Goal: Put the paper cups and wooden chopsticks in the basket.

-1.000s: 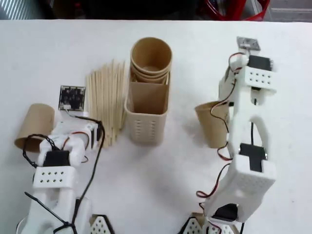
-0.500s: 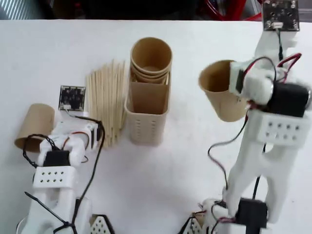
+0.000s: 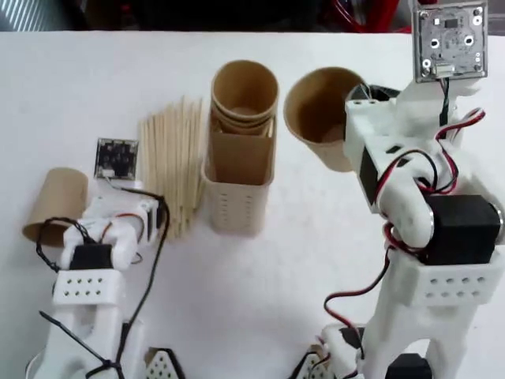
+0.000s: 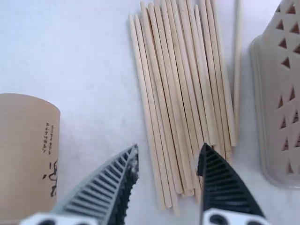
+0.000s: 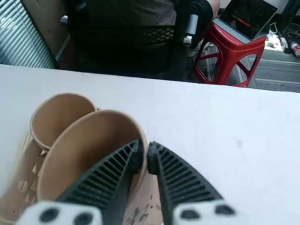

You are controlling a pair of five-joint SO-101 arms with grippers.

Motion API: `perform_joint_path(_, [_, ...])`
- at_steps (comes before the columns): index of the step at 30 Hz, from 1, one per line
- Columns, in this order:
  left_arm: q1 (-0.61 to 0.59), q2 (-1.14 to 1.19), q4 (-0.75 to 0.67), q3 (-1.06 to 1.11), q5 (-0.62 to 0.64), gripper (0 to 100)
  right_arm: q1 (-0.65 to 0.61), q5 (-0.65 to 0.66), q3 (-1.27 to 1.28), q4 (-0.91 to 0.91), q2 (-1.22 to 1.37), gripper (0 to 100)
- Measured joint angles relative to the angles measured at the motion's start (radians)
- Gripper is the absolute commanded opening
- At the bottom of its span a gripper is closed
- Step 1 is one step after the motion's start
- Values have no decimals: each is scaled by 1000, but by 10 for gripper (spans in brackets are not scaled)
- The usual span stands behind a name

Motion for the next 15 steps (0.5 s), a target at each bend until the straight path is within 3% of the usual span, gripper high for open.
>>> perform_joint_path(8, [0, 0, 0, 0, 0, 214, -92, 0, 0, -55, 0, 17])
perform_joint_path(15, [0, 0, 0, 0, 0, 214, -233, -2, 34, -311, 15, 17])
